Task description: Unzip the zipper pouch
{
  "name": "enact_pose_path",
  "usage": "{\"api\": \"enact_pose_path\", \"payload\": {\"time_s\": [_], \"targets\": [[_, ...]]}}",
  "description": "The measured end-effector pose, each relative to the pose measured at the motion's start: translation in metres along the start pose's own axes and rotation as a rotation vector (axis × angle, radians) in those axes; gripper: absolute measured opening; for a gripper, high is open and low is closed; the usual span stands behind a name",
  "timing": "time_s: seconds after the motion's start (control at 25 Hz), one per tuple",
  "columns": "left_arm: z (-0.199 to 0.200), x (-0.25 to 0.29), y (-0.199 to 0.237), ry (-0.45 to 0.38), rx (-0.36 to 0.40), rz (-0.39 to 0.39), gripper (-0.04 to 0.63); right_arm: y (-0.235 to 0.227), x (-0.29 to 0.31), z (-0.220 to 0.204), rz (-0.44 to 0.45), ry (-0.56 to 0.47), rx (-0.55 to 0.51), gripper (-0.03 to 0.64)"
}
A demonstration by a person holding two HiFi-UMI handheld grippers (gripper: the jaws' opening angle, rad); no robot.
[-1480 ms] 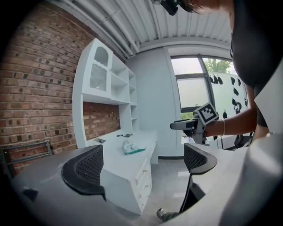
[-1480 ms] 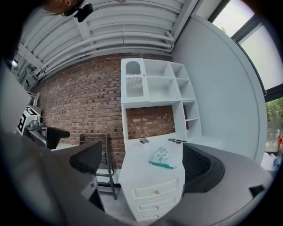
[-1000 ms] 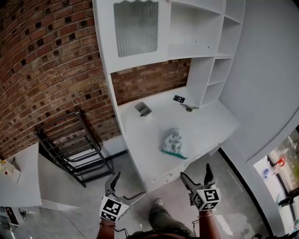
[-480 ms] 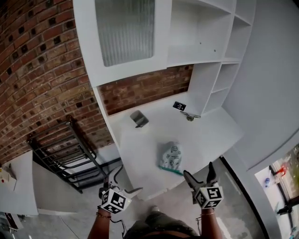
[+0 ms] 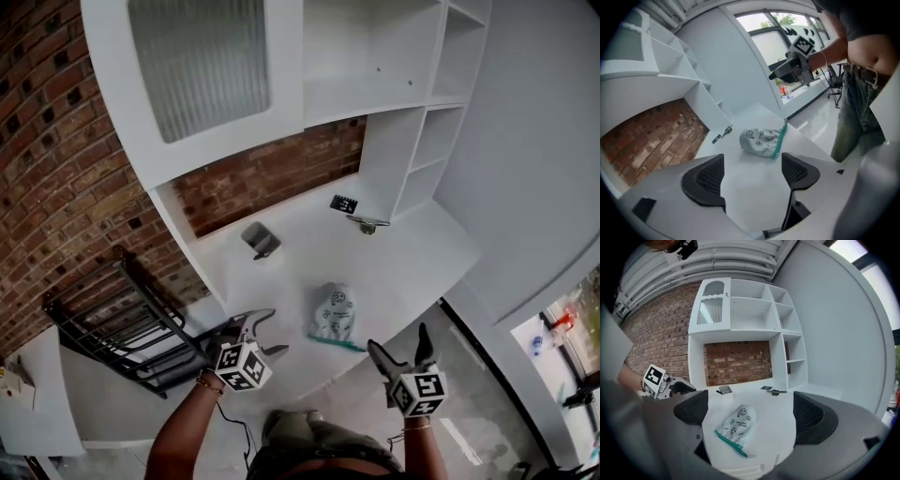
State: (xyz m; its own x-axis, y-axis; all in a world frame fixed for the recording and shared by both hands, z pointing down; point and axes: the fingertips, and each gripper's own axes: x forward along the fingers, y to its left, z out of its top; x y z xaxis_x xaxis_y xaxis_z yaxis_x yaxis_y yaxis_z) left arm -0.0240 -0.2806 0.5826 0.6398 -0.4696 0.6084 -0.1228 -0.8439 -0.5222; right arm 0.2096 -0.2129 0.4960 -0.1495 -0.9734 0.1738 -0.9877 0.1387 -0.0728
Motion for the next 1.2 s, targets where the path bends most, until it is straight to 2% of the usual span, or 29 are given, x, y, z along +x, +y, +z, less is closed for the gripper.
{"api": "enact_pose_path", "payload": {"time_s": [0.32,0.44,0.56,0.72,0.88,1.12,1.2], "targets": [[-0.013,0.078,-0.016,0.057,0.336,-0.243,0.316,-0.02,-0.003,-0.01,-0.099,0.029,0.026,0.561],[-0.013,0.097,-0.027,0.045,0.418,-0.335,0.273,-0.02,-0.008,-0.012,-0.129,0.055,0.045,0.561],[-0.013,0.114,-0.036,0.041,0.495,-0.408,0.264,-0.026,-0.012,-0.017,-0.161,0.061,0.056,0.561],[-0.011,0.131,-0.049,0.026,0.58,-0.512,0.2,-0.037,-0.014,-0.023,-0.193,0.054,0.061,0.561],[-0.02,0.144,-0.059,0.066,0.669,-0.629,0.196,-0.046,-0.01,-0.024,-0.215,0.062,0.065,0.561],[-0.033,0.148,-0.069,0.106,0.707,-0.751,0.168,-0.052,0.0,-0.024,-0.221,0.08,0.077,0.561],[-0.032,0.149,-0.074,0.105,0.688,-0.78,0.124,-0.053,0.002,-0.024,-0.221,0.082,0.079,0.561]]}}
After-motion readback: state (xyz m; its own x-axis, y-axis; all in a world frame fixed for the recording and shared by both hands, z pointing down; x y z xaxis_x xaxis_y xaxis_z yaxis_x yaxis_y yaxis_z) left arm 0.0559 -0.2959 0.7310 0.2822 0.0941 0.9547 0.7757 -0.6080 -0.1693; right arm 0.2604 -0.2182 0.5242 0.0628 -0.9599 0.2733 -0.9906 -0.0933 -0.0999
